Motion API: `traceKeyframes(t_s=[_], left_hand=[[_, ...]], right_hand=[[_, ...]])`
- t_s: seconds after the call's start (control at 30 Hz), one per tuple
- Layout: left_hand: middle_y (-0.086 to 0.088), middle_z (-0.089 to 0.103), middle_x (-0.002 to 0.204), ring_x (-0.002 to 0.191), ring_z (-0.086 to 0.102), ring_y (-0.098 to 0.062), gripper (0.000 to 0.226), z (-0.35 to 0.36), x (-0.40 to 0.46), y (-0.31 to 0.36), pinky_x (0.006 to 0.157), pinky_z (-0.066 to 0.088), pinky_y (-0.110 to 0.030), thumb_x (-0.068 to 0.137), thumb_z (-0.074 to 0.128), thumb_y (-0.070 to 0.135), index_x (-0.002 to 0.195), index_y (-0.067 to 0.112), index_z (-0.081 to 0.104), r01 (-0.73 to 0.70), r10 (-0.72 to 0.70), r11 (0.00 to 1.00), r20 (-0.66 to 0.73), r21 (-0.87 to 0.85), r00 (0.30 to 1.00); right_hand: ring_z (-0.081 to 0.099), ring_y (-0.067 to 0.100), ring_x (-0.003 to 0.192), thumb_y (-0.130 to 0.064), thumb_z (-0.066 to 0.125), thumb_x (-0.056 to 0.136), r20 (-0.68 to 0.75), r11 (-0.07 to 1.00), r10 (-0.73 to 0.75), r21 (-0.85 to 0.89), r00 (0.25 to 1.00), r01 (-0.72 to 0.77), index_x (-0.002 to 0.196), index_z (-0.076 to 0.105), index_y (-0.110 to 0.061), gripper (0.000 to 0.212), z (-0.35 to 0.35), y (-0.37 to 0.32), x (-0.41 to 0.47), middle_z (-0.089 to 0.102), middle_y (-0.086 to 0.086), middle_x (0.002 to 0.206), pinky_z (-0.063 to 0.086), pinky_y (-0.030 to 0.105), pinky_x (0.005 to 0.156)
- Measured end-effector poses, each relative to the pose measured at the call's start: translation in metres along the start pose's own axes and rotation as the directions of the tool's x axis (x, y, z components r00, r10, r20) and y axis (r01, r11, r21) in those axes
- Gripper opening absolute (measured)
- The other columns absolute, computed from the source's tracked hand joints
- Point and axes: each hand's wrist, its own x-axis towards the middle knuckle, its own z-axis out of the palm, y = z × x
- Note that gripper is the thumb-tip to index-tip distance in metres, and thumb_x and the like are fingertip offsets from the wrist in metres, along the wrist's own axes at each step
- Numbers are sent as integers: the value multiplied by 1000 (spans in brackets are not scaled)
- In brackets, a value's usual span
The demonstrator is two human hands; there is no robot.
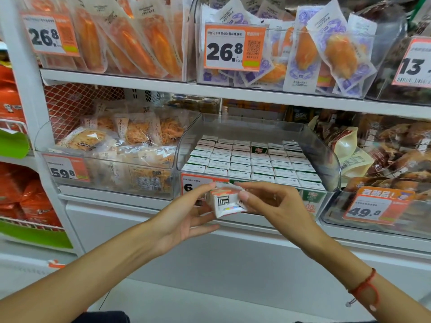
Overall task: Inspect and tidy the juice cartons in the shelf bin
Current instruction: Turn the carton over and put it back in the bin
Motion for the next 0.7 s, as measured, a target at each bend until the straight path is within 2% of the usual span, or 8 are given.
traceKeyframes(t_s=[0.13,0.23,0.33,0.43,0.5,0.6,0.63,0.7], left_hand=[[-10,74,88,69,71,-13,38,-1,0,0,64,60,-30,83,71,39,111,15,64,68,-68,998,8,-4,998],[-11,75,95,77,74,-16,37,0,-1,0,65,60,-26,83,70,37,112,16,63,6,-6,1000,9,-17,1000],[-8,75,99,81,74,-17,41,3,2,-1,71,59,-25,84,69,36,120,22,57,-209,217,967,-39,142,975],[2,71,105,86,72,-11,41,6,0,-2,75,58,-23,81,66,42,121,41,53,-476,506,790,28,387,862],[10,67,109,86,72,-6,41,11,-3,-2,70,55,-16,78,64,44,117,48,52,-561,578,702,110,439,809],[8,68,114,90,72,-7,48,14,-2,-2,76,56,-19,78,64,43,124,42,50,-547,563,722,101,424,820],[6,69,114,91,72,-8,50,13,-1,-3,79,58,-22,78,65,42,126,38,51,-522,549,743,64,420,833],[4,72,111,89,72,-8,42,12,1,-4,74,59,-22,84,66,39,123,31,55,-443,495,809,-40,386,868]], right_hand=[[72,7,83,-49,70,66,-29,996,84,38,996,-82,84,78,-33,25,2,0,-1,77,-8,87,57,17,73],[70,3,81,-50,68,68,-13,991,132,17,991,-132,87,77,-36,25,0,-2,1,77,-9,87,56,15,72],[71,9,93,-53,65,72,38,971,225,70,974,-227,108,72,-32,43,-3,0,3,76,-6,99,58,22,79],[70,10,100,-53,66,75,96,958,262,91,960,-270,111,70,-31,42,-2,2,3,75,-7,104,57,29,89],[69,7,102,-48,67,78,115,968,239,54,964,-246,110,72,-31,37,-1,1,3,75,-8,104,54,28,92],[71,7,94,-44,71,74,54,974,204,89,977,-208,100,75,-31,29,0,-1,3,76,-6,96,53,19,81],[71,8,89,-44,72,71,10,977,195,84,981,-195,96,75,-32,28,1,-1,3,76,-6,91,53,16,76],[70,9,84,-45,75,68,-97,986,164,-22,982,-167,99,73,-29,35,2,0,4,75,-6,88,54,17,71]])
